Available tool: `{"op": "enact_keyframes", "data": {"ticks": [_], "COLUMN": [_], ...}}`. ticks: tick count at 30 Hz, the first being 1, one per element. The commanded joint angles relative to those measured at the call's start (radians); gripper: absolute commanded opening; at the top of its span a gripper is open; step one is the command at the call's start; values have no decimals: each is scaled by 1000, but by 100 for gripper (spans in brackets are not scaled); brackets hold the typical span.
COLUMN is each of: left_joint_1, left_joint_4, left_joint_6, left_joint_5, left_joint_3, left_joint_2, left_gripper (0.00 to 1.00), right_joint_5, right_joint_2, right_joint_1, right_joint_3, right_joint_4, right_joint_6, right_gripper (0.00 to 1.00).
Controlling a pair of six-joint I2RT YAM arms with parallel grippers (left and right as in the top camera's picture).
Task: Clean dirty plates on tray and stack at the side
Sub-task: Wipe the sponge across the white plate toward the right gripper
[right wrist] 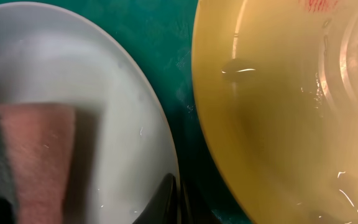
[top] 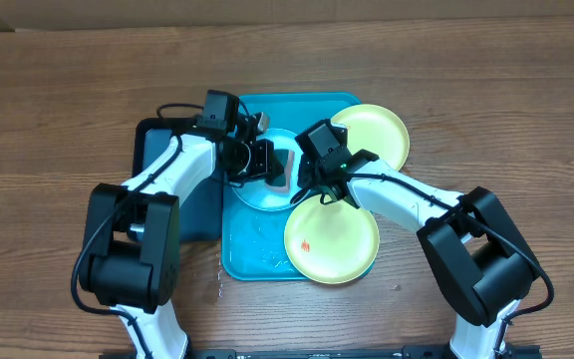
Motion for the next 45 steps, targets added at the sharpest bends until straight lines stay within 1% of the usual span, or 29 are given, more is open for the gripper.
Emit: {"op": "enact_keyframes", "data": {"ticks": [1, 6, 9, 13, 21, 24, 26, 27, 30, 33, 35, 36, 39, 45], "left_joint_1": [0, -3, -3, -3, -17, -17, -15, -14, -5, 9, 14, 16, 15, 8], "left_joint_4": [-5, -28, -40, -41, -17, -10, -6, -3, 5, 6, -7, -24, -75, -193], "left_joint_6": [5, 110, 161, 226, 227, 227, 228, 230, 254, 253, 249, 249, 251, 250], "left_joint_5": [-137, -322, -388, -399, -382, -349, -291, -236, -8, 177, 233, 234, 160, -105], "left_joint_3": [35, 32, 31, 31, 9, 9, 10, 13, 45, 98, 145, 174, 243, 276], "left_joint_2": [-75, -75, -71, -48, 78, 114, 114, 109, 105, 105, 103, 102, 89, 47], "left_gripper": [4, 4, 4, 4, 4, 4, 4, 4, 4, 4, 4, 4, 4, 4], "right_joint_5": [-9, -9, -8, -9, -9, -9, -9, -9, -9, -9, -9, -9, -9, -9], "right_joint_2": [0, 0, 0, 0, 0, 0, 0, 0, 0, 0, 0, 0, 0, 0], "right_joint_1": [9, 9, 9, 9, 9, 9, 9, 9, 9, 9, 9, 9, 9, 9], "right_joint_3": [15, 15, 15, 15, 15, 15, 15, 15, 15, 15, 15, 15, 15, 15], "right_joint_4": [5, 6, 6, 6, 8, 8, 8, 8, 9, 8, 7, 5, 5, 5], "right_joint_6": [-7, -7, -7, -7, -7, -7, -7, -7, -7, -7, -7, -7, -7, -7], "right_gripper": [4, 4, 4, 4, 4, 4, 4, 4, 4, 4, 4, 4, 4, 4]}}
